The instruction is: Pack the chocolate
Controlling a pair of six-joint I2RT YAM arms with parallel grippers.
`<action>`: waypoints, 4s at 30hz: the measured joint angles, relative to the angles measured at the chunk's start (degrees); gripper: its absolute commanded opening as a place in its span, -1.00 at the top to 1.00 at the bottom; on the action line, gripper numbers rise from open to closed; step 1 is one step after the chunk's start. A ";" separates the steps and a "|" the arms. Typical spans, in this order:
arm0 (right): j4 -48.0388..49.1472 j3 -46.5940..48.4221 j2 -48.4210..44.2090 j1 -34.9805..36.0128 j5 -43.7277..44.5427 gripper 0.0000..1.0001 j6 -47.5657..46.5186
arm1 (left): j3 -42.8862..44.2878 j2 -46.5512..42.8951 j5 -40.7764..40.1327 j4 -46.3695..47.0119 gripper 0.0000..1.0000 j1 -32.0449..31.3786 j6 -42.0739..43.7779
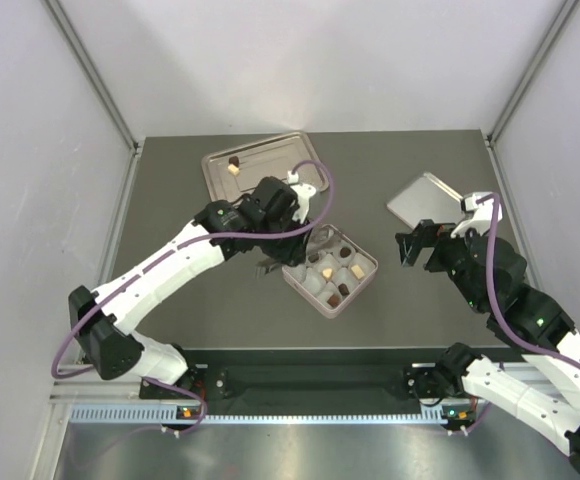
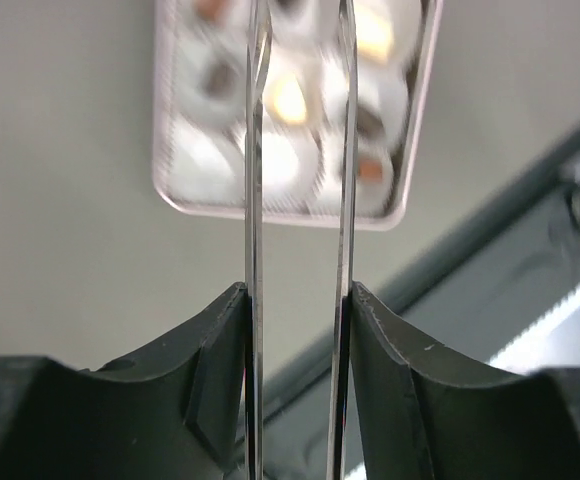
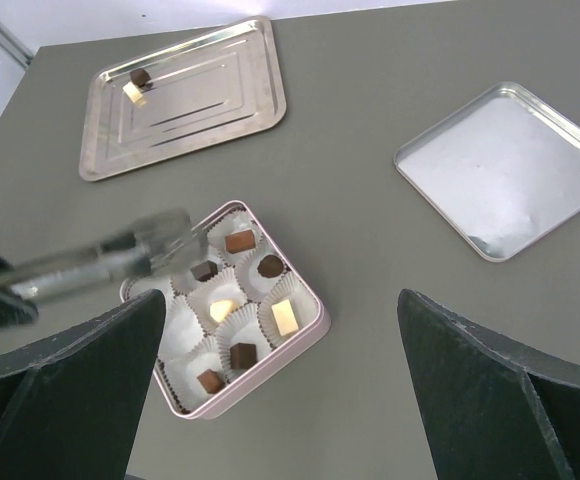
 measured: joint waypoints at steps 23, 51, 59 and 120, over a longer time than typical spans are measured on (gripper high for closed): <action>3.85 -3.30 0.70 0.00 -0.66 -0.99 -2.67 | 16.76 28.04 -17.44 9.64 0.03 28.50 -0.70; 7.02 -5.09 3.67 0.00 -0.81 -0.99 -5.95 | 25.99 43.36 -18.08 15.15 -0.02 34.10 -3.34; 7.02 -5.09 4.39 0.00 -0.31 -0.99 -6.47 | 26.10 44.74 -18.03 14.91 0.07 34.49 -3.23; 5.62 -5.05 0.04 0.00 -2.36 -0.99 -3.06 | 20.48 35.60 -11.19 4.68 0.11 34.64 0.28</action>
